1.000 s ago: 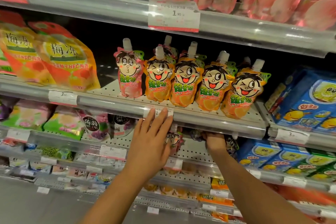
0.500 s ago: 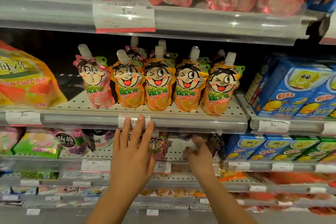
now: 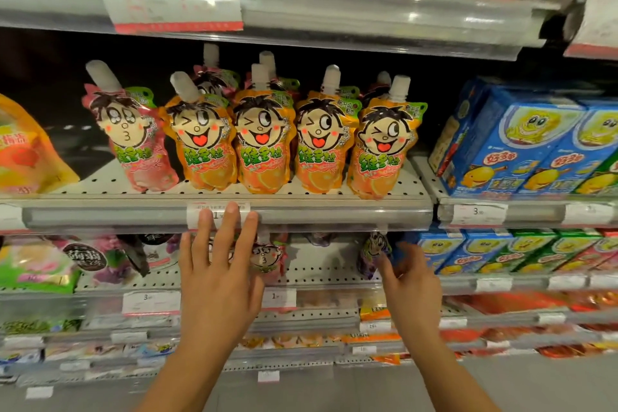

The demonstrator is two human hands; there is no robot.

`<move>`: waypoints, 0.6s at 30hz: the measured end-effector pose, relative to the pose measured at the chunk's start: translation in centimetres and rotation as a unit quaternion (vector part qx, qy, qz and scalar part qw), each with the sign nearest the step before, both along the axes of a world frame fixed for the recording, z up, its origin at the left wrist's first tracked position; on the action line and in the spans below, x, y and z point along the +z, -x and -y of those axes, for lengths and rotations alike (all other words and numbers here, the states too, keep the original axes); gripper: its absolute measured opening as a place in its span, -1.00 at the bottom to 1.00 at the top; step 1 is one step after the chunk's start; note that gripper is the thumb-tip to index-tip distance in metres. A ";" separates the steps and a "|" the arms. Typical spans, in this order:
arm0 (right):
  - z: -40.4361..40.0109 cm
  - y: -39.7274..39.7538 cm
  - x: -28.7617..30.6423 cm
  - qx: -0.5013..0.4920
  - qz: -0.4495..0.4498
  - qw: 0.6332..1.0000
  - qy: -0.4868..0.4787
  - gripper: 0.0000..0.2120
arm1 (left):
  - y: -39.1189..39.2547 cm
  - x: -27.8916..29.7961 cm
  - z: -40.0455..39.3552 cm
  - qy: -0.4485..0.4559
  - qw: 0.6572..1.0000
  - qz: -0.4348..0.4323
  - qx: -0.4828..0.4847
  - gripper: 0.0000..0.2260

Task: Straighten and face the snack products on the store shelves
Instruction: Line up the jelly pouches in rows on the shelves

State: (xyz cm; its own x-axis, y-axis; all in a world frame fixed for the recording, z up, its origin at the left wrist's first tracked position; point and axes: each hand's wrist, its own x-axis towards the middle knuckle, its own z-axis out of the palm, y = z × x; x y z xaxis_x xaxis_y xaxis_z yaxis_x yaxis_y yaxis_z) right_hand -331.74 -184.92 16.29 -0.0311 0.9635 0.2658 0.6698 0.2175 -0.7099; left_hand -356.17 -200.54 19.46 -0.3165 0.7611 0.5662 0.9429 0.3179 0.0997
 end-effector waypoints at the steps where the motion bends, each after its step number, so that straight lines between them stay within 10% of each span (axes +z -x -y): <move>1: -0.2 0.2 -0.1 0.013 0.006 1.000 0.002 -0.66 | 0.1 -0.1 0.0 -0.001 1.000 -0.005 -0.001 -0.22; 18: -0.8 -0.6 -1.3 0.071 -0.044 0.997 -0.003 -0.86 | 0.9 -0.2 0.5 -0.024 0.999 -0.014 -0.033 -0.24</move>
